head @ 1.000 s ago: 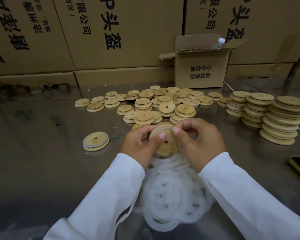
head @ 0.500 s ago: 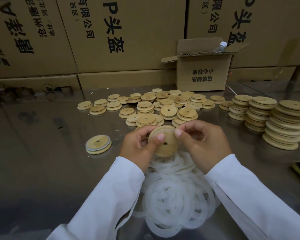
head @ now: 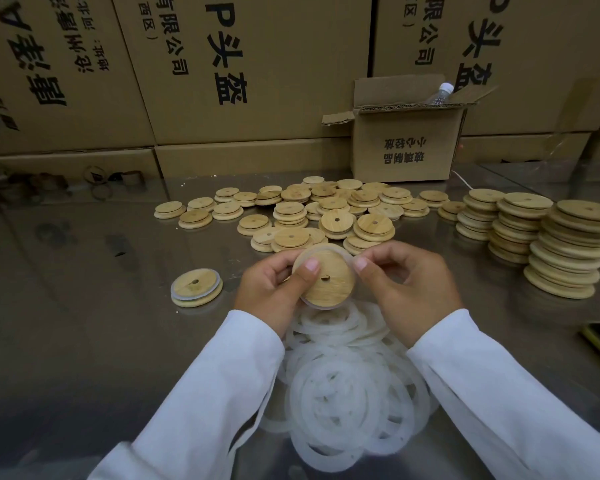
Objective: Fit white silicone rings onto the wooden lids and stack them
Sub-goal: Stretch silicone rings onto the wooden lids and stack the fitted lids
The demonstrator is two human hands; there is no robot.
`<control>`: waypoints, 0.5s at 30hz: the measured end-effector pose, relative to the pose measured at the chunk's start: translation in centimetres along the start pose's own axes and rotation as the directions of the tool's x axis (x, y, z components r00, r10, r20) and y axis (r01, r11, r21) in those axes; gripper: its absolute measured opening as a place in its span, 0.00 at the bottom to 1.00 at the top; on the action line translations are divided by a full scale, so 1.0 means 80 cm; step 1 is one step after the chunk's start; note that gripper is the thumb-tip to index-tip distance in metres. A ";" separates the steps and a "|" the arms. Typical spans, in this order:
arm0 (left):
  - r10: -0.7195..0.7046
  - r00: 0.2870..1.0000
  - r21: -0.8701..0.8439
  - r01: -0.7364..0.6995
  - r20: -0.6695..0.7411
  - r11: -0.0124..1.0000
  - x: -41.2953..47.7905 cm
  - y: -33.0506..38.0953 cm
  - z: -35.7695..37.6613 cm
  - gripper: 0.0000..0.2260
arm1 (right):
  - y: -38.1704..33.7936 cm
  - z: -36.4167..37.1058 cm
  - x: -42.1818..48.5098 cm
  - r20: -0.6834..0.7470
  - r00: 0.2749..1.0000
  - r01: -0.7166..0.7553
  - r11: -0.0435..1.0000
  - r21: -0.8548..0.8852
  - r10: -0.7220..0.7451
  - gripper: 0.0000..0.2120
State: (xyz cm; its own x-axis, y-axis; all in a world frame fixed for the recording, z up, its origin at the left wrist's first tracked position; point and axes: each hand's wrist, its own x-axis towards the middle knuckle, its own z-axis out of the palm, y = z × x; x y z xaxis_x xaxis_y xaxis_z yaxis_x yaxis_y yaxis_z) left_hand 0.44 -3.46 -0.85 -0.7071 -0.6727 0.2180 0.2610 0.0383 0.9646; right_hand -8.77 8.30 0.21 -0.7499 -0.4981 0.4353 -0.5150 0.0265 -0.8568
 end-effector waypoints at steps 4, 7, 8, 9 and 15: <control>0.022 1.000 0.041 -0.023 0.012 0.999 0.000 0.000 0.001 0.05 | 0.003 0.000 0.004 -0.028 0.999 -0.033 0.998 -0.053 0.032 0.07; 0.039 0.999 0.061 -0.039 0.005 0.997 0.000 0.000 0.000 0.05 | 0.004 0.000 0.005 -0.019 0.999 -0.039 0.998 -0.054 0.038 0.07; 0.041 0.999 0.064 -0.041 0.004 0.997 0.000 -0.001 -0.001 0.05 | 0.004 0.001 0.004 -0.010 0.999 -0.042 0.998 -0.044 0.041 0.07; 0.042 0.999 0.066 -0.042 0.003 0.997 0.000 -0.001 -0.001 0.05 | 0.004 0.001 0.004 -0.002 0.999 -0.048 0.998 -0.028 0.048 0.07; 0.051 0.999 0.079 -0.050 -0.007 0.996 -0.001 -0.002 0.002 0.05 | 0.002 0.002 0.004 0.016 0.996 -0.090 0.993 0.079 0.089 0.06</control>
State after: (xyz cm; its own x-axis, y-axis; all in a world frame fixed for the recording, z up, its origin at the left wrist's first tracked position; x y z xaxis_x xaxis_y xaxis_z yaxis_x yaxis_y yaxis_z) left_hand 0.38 -3.29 -1.04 -0.6883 -0.6750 0.2658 0.2434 0.1303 0.9611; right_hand -8.99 8.03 0.17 -0.7862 -0.5075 0.3526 -0.4107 0.0029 -0.9118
